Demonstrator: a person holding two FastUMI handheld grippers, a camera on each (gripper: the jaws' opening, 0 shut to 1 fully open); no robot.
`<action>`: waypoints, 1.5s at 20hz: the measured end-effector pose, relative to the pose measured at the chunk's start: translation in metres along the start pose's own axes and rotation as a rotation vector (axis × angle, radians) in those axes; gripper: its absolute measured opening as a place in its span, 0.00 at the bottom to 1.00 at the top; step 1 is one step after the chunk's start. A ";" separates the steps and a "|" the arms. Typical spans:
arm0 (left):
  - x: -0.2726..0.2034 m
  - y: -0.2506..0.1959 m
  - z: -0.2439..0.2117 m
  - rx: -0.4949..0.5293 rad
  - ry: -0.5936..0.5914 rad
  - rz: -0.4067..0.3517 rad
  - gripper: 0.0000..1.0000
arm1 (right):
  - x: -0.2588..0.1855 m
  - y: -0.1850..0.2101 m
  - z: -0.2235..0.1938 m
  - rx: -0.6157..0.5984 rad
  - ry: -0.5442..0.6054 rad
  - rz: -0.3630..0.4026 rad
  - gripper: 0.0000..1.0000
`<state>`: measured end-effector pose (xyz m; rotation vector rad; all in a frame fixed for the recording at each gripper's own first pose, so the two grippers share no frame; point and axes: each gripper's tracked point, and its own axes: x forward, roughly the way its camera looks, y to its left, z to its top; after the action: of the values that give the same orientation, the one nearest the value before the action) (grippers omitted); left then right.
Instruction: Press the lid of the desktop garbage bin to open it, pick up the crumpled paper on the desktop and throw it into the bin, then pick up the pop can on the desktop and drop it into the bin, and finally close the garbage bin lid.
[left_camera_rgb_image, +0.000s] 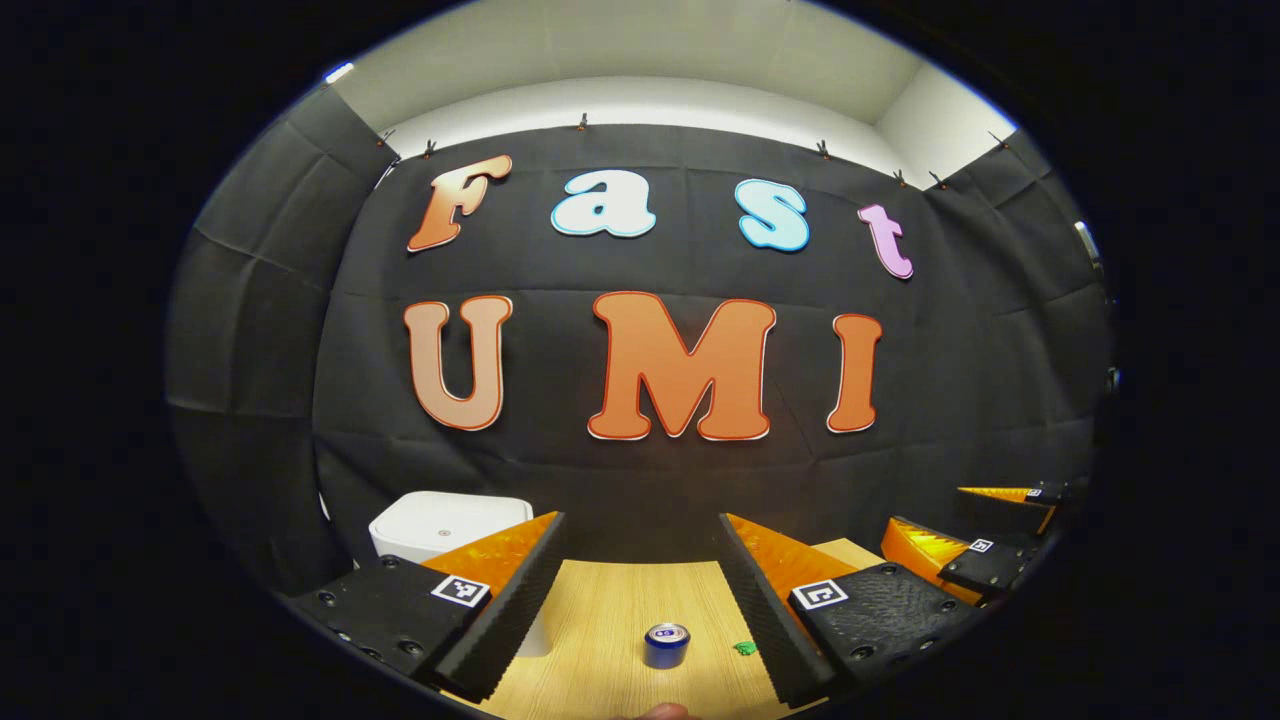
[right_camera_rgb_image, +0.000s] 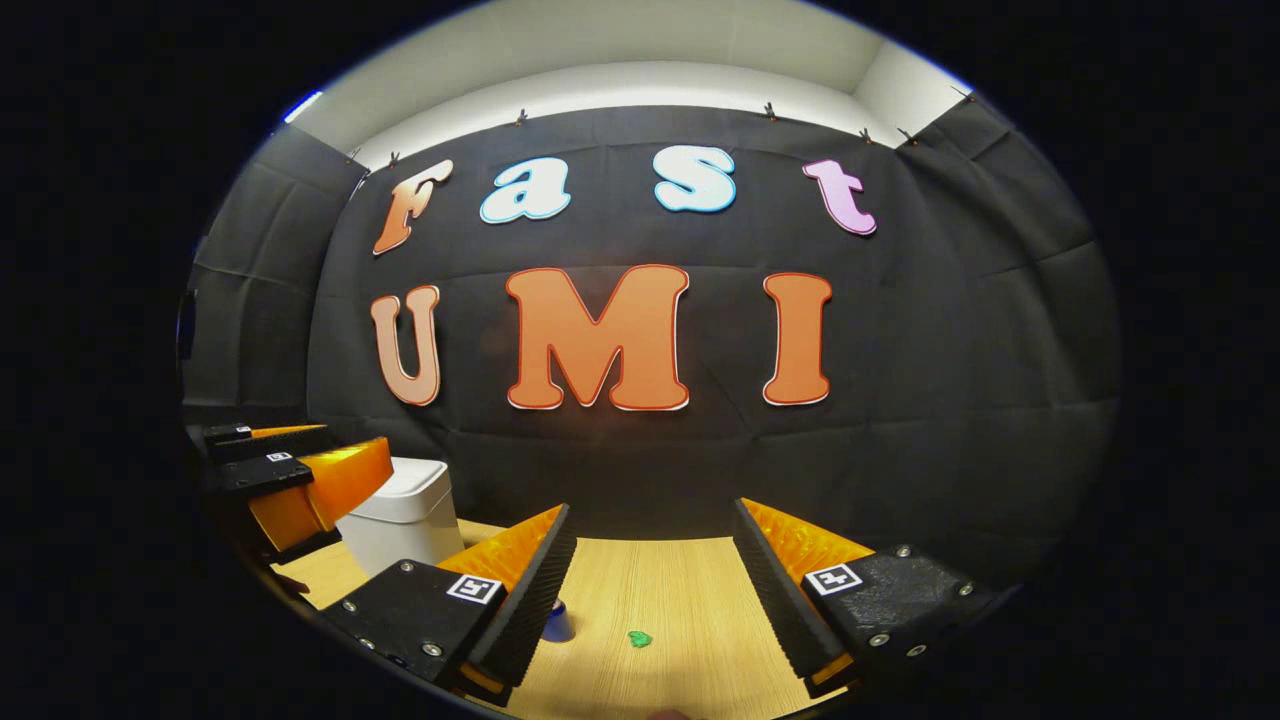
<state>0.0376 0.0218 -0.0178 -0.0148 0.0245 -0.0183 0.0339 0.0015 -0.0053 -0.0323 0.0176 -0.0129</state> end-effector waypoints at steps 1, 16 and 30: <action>0.001 0.001 0.000 0.000 0.002 0.003 0.94 | 0.000 0.000 -0.002 0.000 0.005 0.002 0.94; 0.009 0.024 0.008 0.044 -0.007 0.018 0.58 | -0.005 0.003 -0.006 -0.010 0.018 0.006 0.94; 0.061 0.159 0.024 0.080 0.024 0.251 0.00 | 0.004 0.004 -0.013 -0.011 0.035 0.012 0.95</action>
<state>0.1023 0.1798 0.0023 0.0690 0.0500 0.2319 0.0378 0.0050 -0.0188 -0.0430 0.0526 -0.0017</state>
